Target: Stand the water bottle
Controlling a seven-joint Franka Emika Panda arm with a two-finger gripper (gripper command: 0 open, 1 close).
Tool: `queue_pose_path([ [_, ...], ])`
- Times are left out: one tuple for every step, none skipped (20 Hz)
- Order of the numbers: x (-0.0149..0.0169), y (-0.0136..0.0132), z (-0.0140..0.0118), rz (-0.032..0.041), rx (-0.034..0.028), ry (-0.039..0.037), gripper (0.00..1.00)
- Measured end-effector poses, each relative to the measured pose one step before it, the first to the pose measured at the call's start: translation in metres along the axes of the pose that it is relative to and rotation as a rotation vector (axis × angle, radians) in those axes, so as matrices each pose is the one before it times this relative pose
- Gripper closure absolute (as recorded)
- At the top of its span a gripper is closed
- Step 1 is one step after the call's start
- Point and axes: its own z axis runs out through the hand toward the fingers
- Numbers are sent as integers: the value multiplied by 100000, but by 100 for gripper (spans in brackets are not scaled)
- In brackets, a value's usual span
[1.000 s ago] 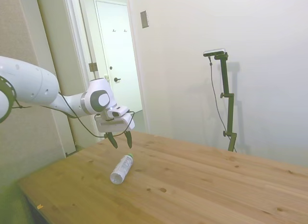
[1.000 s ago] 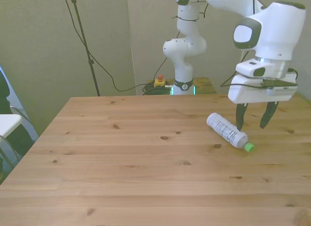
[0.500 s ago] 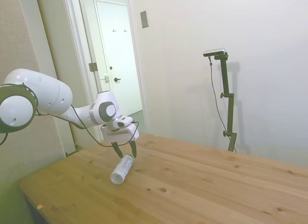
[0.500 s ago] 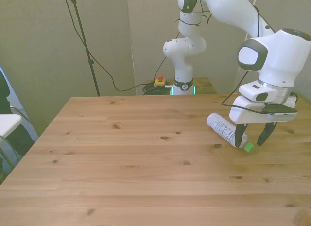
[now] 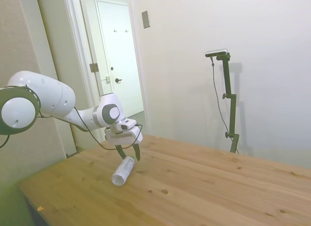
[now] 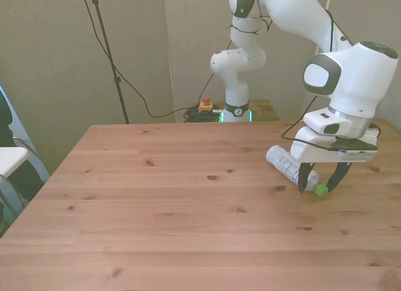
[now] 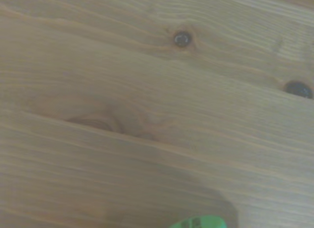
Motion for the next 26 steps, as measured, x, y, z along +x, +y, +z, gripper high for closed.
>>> queue_pose_path([
  [11,8,38,64,-47,-32,100],
  [1,2,27,26,-16,-47,100],
  [15,14,14,38,-16,-16,100],
  [31,28,12,66,-27,4,100],
  [55,53,18,125,-34,-12,100],
  [78,74,23,184,-26,-37,100],
  [63,65,27,170,-33,-53,100],
  [20,48,36,154,-81,-187,100],
  [-10,21,27,60,-76,-147,100],
  [-10,15,25,120,-35,-169,100],
  [1,36,27,241,-143,-209,100],
  [16,46,32,253,-131,-201,100],
  [27,63,36,654,-58,-417,100],
  [46,75,28,950,36,-530,100],
  [73,87,4,875,166,-653,100],
  [110,128,-8,1176,93,-713,100],
  [152,142,-21,1808,52,-557,100],
  [199,142,-57,2216,-49,-102,100],
  [276,163,-155,2307,179,108,100],
  [372,181,-387,2704,787,-13,100],
  [468,223,-650,2985,1363,-139,100],
  [684,285,-1200,3669,1984,680,100],
  [675,276,-1399,3398,2159,1382,100],
  [695,310,-1626,3762,2473,1866,100],
  [809,335,-2147,4093,3366,3050,100],
  [673,301,-1932,2924,2499,2808,100],
])
